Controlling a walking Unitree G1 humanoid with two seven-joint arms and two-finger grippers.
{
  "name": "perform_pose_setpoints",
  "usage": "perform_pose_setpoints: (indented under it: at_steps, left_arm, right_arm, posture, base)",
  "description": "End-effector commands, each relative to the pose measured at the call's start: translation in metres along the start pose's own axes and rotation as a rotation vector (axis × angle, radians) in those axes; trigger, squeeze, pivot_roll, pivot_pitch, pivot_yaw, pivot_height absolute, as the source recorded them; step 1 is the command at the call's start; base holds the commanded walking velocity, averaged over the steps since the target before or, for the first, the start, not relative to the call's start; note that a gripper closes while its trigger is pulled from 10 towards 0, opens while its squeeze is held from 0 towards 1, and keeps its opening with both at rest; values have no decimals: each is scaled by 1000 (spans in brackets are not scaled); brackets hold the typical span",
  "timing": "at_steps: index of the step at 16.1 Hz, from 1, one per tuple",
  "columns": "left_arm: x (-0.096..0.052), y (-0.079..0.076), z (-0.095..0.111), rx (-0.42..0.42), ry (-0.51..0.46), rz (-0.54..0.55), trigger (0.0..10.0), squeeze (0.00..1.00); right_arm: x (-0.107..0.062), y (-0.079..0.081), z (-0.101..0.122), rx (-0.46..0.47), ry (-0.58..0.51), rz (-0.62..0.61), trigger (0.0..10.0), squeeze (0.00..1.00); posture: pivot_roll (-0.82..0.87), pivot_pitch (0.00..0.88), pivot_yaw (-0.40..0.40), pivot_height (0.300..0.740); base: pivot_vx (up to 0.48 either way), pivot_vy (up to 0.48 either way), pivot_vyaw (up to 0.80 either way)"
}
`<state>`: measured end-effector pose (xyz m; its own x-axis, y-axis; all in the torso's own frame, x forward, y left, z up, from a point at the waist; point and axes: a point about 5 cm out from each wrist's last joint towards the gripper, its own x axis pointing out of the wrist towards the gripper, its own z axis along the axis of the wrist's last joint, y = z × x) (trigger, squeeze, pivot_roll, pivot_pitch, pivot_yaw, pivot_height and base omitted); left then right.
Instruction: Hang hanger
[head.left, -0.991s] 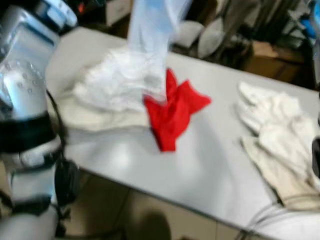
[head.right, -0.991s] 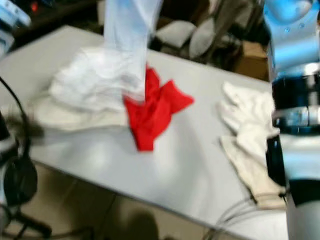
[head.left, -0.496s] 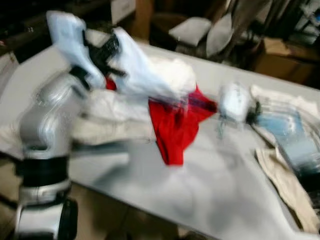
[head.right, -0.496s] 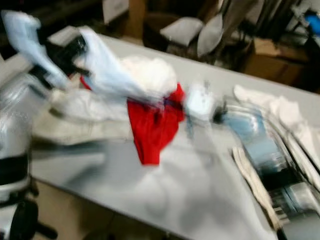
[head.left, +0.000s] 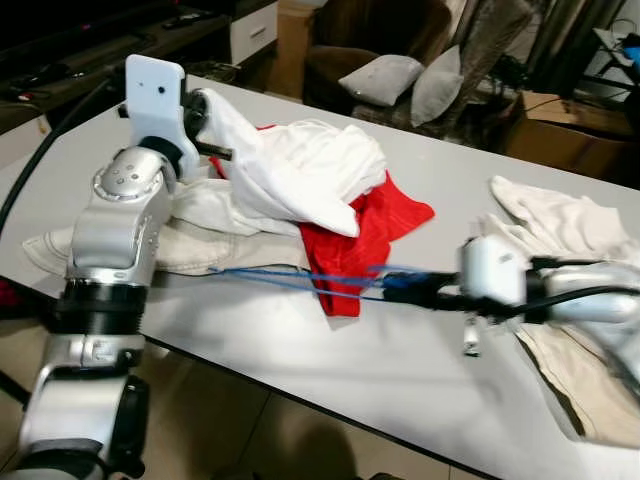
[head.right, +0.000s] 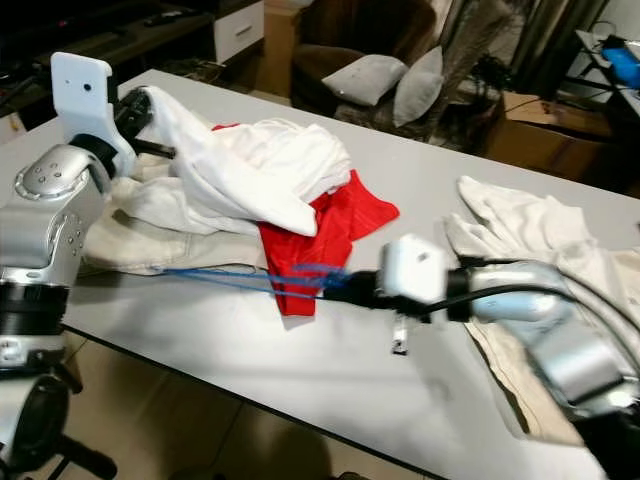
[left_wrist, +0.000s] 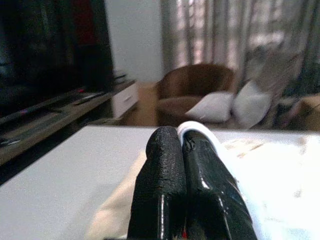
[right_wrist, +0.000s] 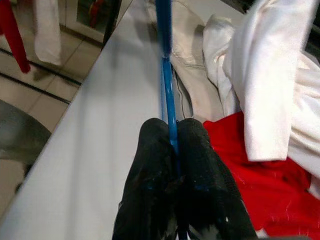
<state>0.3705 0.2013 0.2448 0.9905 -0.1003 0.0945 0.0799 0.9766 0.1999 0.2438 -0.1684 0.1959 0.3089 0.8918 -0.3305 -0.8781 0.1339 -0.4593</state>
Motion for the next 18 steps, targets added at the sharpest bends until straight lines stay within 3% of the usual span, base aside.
perform_pose_setpoints:
  at_steps: [1, 4, 6, 7, 8, 12, 13, 16, 18]
  left_arm:
    - [3, 0, -11, 60, 39, 2, 10000, 0]
    - [-12, -6, -42, 89, 126, -186, 10000, 0]
    - [-28, -7, -50, 7, 147, -261, 10000, 0]
    - [-41, -17, -50, -38, 130, -398, 10000, 0]
    - [-52, -25, -49, -26, 122, -504, 10000, 1000]
    - [-84, -43, -33, -54, 65, -702, 10000, 1000]
    - [-101, -49, -22, -36, 65, -806, 10000, 1000]
    - [-118, -41, 5, 39, 17, -908, 10000, 1000]
    - [-119, -30, 21, 65, -18, -907, 10000, 1000]
  right_arm:
    - [-8, 0, 4, 21, -2, 9, 10000, 0]
    - [-31, -6, 12, 91, -9, -56, 10000, 0]
    - [-46, -11, 15, 137, -24, -112, 10000, 0]
    - [-58, -21, 14, 141, -35, -222, 10000, 0]
    - [-65, -28, 12, 159, -42, -319, 10000, 0]
    - [-59, -27, -4, 255, 24, -482, 10000, 0]
    - [-49, -29, -16, 342, 55, -619, 10000, 0]
    - [-34, -29, -27, 438, 61, -792, 10000, 0]
    - [-26, -31, -29, 498, 39, -872, 10000, 0]
  posture:
    - [62, 0, -43, 740]
    - [56, 0, -35, 740]
    - [57, 0, -38, 740]
    - [65, 0, -49, 740]
    - [66, 0, -52, 740]
    - [57, 0, -53, 740]
    - [61, 0, -60, 740]
    - [68, 0, -72, 740]
    - [72, 0, -79, 740]
  base:
    - [0, 0, 0]
    - [0, 0, 0]
    - [0, 0, 0]
    - [0, 0, 0]
    - [0, 0, 0]
    - [0, 0, 0]
    - [0, 0, 0]
    - [0, 0, 0]
    - [0, 0, 0]
